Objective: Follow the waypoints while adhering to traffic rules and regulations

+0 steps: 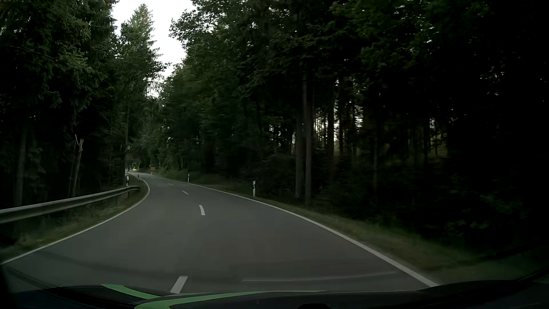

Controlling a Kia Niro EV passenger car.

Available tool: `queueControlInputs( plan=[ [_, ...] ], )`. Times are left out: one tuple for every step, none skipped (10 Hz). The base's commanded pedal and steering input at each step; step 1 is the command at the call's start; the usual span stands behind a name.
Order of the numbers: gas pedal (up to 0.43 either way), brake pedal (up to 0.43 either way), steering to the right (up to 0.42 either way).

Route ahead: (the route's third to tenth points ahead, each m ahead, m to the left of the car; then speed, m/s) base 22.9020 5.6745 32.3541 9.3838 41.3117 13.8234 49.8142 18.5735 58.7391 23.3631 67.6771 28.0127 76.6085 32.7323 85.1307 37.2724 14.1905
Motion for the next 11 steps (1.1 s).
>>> queueControlInputs(
  plan=[
    [0.13,0.0,-0.096],
    [0.138,0.0,-0.096],
    [0.15,0.0,-0.095],
    [0.169,0.0,-0.095],
    [0.177,0.0,-0.092],
    [0.177,0.0,-0.089],
    [0.189,0.0,-0.087],
    [0.209,0.0,-0.085],
    [0.209,0.0,-0.081],
    [0.228,0.0,-0.077],
    [0.228,0.0,-0.074]
  ],
)
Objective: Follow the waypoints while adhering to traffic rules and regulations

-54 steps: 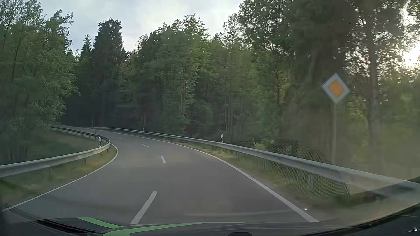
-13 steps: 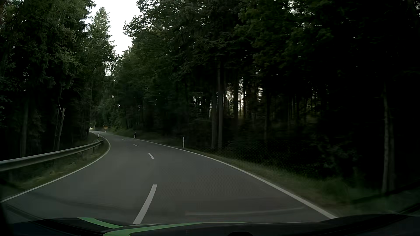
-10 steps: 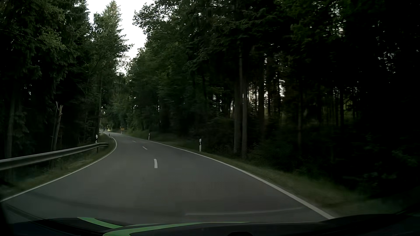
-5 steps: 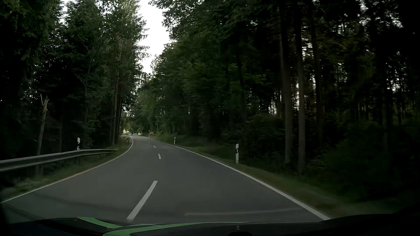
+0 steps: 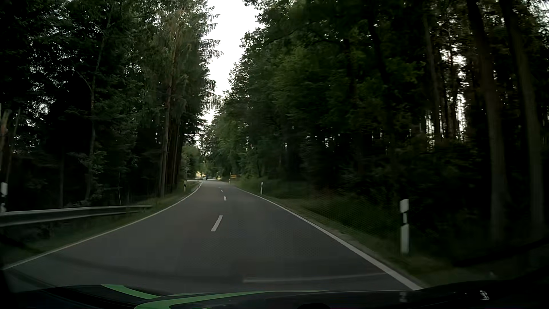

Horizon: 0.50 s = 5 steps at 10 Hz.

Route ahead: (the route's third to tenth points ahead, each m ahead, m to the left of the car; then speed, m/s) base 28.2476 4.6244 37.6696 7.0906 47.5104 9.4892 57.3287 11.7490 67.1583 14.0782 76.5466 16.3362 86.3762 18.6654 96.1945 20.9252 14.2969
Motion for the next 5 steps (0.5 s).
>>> queueControlInputs(
  plan=[
    [0.228,0.0,-0.072],
    [0.24,0.0,-0.07],
    [0.26,0.0,-0.064],
    [0.26,0.0,-0.059],
    [0.28,0.0,-0.051]
  ],
)
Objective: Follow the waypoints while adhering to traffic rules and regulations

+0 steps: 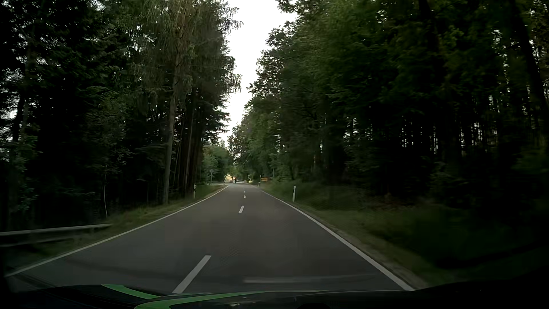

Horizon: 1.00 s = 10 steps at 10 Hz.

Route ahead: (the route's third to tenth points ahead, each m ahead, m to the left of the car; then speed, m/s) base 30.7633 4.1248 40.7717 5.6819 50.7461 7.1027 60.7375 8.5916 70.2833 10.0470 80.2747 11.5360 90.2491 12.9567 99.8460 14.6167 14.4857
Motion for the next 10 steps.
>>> queueControlInputs(
  plan=[
    [0.28,0.0,-0.043],
    [0.28,0.0,-0.038],
    [0.287,0.0,-0.034],
    [0.311,0.0,-0.032],
    [0.319,0.0,-0.03],
    [0.331,0.0,-0.026],
    [0.339,0.0,-0.024],
    [0.339,0.0,-0.023],
    [0.339,0.0,-0.022],
    [0.339,0.0,-0.018]
  ],
)
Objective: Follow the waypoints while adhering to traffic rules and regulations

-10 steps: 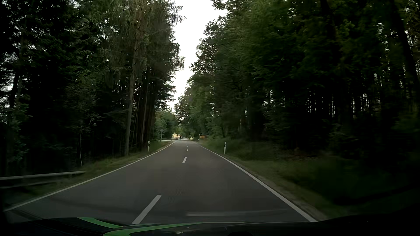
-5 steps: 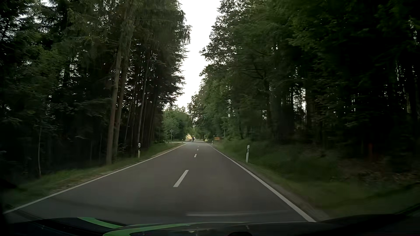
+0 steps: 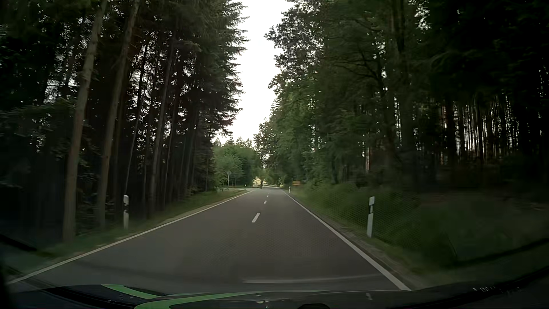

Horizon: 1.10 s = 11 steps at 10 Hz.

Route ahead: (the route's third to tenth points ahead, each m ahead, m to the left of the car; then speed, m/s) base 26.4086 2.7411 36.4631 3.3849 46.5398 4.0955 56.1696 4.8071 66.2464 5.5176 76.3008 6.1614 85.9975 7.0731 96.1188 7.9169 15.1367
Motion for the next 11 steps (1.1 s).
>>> queueControlInputs(
  plan=[
    [0.339,0.0,-0.014],
    [0.339,0.0,-0.008],
    [0.339,0.0,-0.007],
    [0.339,0.0,-0.005],
    [0.339,0.0,-0.003],
    [0.339,0.0,-0.002],
    [0.339,0.0,-0.003],
    [0.339,0.0,-0.004],
    [0.339,0.0,-0.005],
    [0.339,0.0,-0.006],
    [0.339,0.0,-0.006]
  ],
)
